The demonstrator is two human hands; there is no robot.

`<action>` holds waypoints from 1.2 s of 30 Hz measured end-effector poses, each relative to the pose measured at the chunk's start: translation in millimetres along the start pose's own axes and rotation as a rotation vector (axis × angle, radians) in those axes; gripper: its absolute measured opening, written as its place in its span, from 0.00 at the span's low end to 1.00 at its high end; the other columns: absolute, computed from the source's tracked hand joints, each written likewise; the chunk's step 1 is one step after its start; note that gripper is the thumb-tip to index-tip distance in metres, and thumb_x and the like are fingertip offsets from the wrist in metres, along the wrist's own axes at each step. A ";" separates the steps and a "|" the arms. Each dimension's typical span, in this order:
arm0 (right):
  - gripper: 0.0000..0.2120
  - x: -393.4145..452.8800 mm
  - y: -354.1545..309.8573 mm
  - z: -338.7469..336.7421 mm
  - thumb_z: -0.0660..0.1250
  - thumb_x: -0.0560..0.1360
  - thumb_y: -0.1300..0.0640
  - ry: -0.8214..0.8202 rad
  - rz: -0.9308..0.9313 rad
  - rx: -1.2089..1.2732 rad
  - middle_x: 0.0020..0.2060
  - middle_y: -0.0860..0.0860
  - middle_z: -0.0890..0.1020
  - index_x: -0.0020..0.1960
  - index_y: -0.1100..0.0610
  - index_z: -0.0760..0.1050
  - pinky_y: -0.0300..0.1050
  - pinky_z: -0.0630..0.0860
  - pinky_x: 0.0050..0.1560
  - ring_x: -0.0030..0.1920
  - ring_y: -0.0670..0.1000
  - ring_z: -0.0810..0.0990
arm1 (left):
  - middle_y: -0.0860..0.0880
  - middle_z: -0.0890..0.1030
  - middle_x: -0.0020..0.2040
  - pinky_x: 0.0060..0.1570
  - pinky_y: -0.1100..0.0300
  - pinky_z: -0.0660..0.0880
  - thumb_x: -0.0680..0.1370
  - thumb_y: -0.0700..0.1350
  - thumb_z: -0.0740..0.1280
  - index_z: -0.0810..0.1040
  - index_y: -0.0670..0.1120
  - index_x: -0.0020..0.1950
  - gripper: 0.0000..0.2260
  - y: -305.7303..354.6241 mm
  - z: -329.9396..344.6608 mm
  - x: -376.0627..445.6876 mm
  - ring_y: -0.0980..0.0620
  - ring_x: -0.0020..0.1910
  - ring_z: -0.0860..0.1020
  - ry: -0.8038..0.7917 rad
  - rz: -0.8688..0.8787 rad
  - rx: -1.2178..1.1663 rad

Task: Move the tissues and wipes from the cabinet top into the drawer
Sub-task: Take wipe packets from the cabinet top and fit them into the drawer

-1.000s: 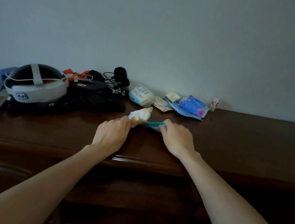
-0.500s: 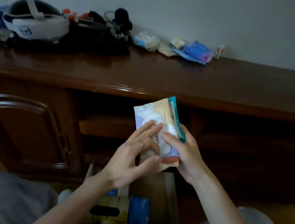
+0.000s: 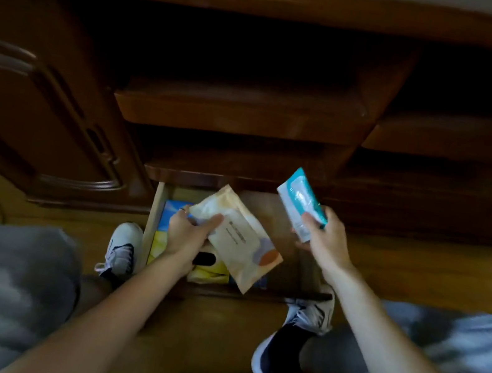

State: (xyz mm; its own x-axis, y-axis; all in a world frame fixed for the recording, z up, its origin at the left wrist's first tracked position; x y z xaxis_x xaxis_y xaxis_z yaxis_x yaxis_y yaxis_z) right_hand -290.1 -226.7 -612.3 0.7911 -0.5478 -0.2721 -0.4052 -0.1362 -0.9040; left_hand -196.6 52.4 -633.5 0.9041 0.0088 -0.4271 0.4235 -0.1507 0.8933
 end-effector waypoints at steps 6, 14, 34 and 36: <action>0.19 13.4 37.3 -38.0 0.65 0.83 0.50 0.138 0.060 -0.053 0.59 0.46 0.78 0.72 0.51 0.69 0.34 0.80 0.40 0.49 0.38 0.82 | 0.42 0.82 0.52 0.50 0.42 0.82 0.79 0.43 0.71 0.71 0.42 0.54 0.11 -2.8 51.0 32.1 0.43 0.50 0.83 0.027 0.067 0.108; 0.14 20.6 70.5 -44.7 0.63 0.84 0.50 0.071 0.135 -0.018 0.56 0.45 0.80 0.68 0.50 0.70 0.40 0.81 0.45 0.52 0.42 0.82 | 0.42 0.81 0.56 0.42 0.55 0.81 0.80 0.32 0.61 0.73 0.41 0.63 0.12 -40.2 185.1 55.0 0.47 0.51 0.81 -0.327 0.011 0.320; 0.08 40.2 100.2 -25.7 0.64 0.83 0.49 0.038 0.176 -0.019 0.52 0.41 0.81 0.61 0.45 0.71 0.31 0.78 0.37 0.47 0.35 0.81 | 0.44 0.74 0.68 0.63 0.45 0.66 0.75 0.52 0.70 0.67 0.47 0.73 0.28 -77.6 249.1 66.2 0.42 0.68 0.69 -0.528 0.575 1.889; 0.07 40.3 100.8 -24.9 0.65 0.83 0.48 0.039 0.176 -0.023 0.52 0.41 0.81 0.60 0.43 0.71 0.34 0.79 0.40 0.47 0.34 0.81 | 0.44 0.74 0.68 0.64 0.46 0.66 0.77 0.52 0.68 0.65 0.46 0.74 0.28 -82.3 253.0 63.5 0.42 0.68 0.70 -0.501 0.592 1.929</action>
State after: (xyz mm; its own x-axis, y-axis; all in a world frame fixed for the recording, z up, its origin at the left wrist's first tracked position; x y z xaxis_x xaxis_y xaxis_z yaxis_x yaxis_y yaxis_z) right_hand -310.5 -283.0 -706.2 0.6889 -0.5960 -0.4125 -0.5469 -0.0540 -0.8354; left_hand -188.3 -184.7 -769.6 0.6474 -0.5769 -0.4980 -0.7353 -0.6449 -0.2087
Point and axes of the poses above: each hand's wrist, its own x-axis towards the middle knuckle, its own z-axis out of the palm, y = z × x, the point moved 7 cm from there along x, towards the middle knuckle
